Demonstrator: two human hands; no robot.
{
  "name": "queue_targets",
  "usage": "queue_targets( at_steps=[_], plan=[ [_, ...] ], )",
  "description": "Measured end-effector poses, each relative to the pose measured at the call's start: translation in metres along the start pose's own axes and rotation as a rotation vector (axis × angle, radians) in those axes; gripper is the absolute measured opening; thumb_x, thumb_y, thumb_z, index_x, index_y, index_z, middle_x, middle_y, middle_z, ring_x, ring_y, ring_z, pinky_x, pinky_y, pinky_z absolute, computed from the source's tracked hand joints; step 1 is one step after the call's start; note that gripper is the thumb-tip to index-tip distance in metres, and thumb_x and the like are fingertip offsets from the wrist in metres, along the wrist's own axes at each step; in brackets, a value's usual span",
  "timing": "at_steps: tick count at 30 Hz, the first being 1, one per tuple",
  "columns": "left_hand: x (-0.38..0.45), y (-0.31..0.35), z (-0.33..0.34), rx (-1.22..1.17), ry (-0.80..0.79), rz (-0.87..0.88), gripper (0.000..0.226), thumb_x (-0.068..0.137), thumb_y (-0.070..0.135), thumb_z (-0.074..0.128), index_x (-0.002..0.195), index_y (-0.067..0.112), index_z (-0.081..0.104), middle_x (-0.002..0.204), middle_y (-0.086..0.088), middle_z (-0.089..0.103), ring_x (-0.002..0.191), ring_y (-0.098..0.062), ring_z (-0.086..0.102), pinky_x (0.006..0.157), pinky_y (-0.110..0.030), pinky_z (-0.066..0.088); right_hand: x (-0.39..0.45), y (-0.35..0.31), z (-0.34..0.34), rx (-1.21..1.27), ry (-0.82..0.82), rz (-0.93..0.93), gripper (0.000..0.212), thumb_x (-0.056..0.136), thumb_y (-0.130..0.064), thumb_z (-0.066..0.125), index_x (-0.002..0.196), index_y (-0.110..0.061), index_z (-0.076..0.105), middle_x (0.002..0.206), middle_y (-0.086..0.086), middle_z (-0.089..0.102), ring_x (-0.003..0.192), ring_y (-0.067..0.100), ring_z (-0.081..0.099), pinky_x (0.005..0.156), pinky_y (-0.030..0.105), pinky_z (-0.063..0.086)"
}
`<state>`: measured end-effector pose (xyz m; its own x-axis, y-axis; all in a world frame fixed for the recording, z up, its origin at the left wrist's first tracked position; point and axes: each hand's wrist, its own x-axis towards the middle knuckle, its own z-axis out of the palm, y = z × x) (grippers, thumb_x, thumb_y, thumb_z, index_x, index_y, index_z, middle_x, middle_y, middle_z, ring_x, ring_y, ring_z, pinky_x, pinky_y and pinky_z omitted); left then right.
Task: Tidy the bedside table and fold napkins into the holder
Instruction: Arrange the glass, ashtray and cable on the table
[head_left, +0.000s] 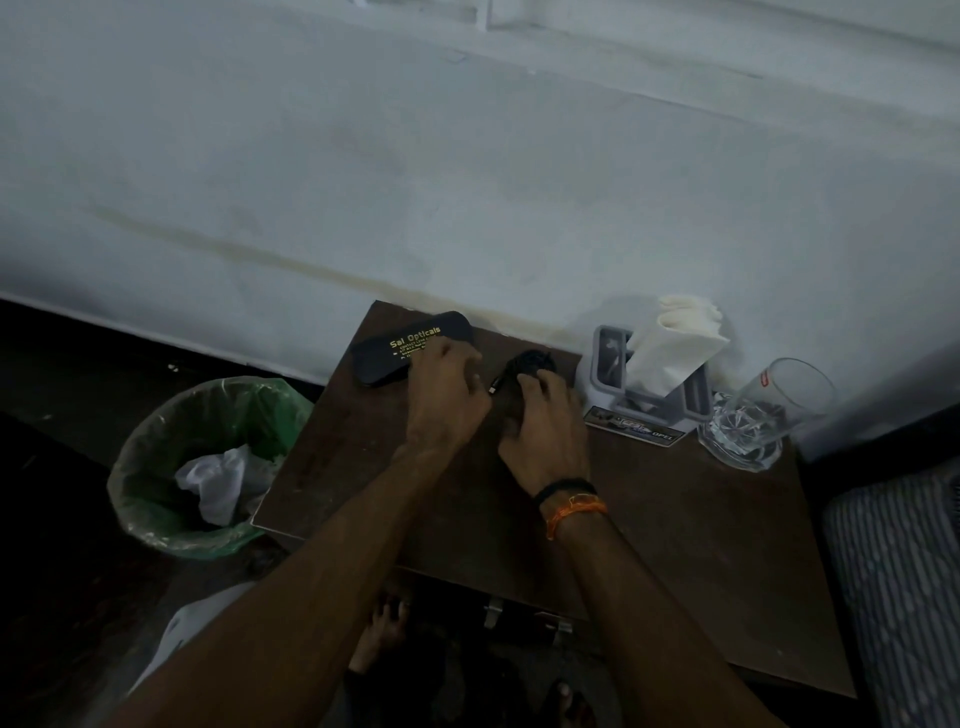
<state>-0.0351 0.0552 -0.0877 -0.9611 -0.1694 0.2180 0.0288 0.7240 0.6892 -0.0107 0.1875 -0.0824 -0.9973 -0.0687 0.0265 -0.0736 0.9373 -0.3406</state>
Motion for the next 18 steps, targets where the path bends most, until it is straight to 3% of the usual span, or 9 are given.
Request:
queue_targets(
  at_steps=[4,8,14,18],
  plan=[
    [0.020,-0.025,-0.016,0.255,0.054,-0.025,0.050,0.079,0.019,0.069,0.127,0.017,0.055,0.139,-0.009,0.048,0.132,-0.034,0.038,0.112,-0.052,0.025,-0.003,-0.002,-0.001,-0.046,0.056,-0.073,0.046,0.089,-0.023,0.062,0.133,-0.014,0.054,0.141,0.006,0.042,0.127,0.026,0.041,0.105,0.037,0.042],
    [0.036,-0.051,-0.028,0.381,-0.040,-0.012,0.070,0.075,0.030,0.075,0.138,0.021,0.046,0.139,-0.008,0.051,0.133,-0.032,0.039,0.114,-0.053,0.019,-0.003,-0.003,0.001,0.005,0.021,-0.176,0.040,0.091,-0.022,0.060,0.129,-0.013,0.057,0.135,0.004,0.046,0.122,0.022,0.047,0.102,0.034,0.046],
    [0.052,-0.072,-0.043,0.349,-0.208,0.037,0.076,0.078,0.021,0.074,0.145,0.020,0.040,0.144,-0.010,0.049,0.132,-0.033,0.043,0.113,-0.045,0.017,-0.003,-0.004,0.004,0.043,-0.073,-0.254,0.044,0.091,-0.021,0.060,0.134,-0.013,0.055,0.139,0.003,0.044,0.125,0.023,0.046,0.105,0.034,0.042],
    [0.052,-0.075,-0.044,0.304,-0.248,0.082,0.076,0.076,0.015,0.076,0.144,0.019,0.042,0.144,-0.011,0.049,0.135,-0.031,0.041,0.118,-0.049,0.011,-0.001,-0.001,0.004,0.039,-0.091,-0.246,0.040,0.091,-0.022,0.061,0.130,-0.014,0.058,0.138,0.002,0.045,0.124,0.021,0.046,0.105,0.032,0.041]
  ],
)
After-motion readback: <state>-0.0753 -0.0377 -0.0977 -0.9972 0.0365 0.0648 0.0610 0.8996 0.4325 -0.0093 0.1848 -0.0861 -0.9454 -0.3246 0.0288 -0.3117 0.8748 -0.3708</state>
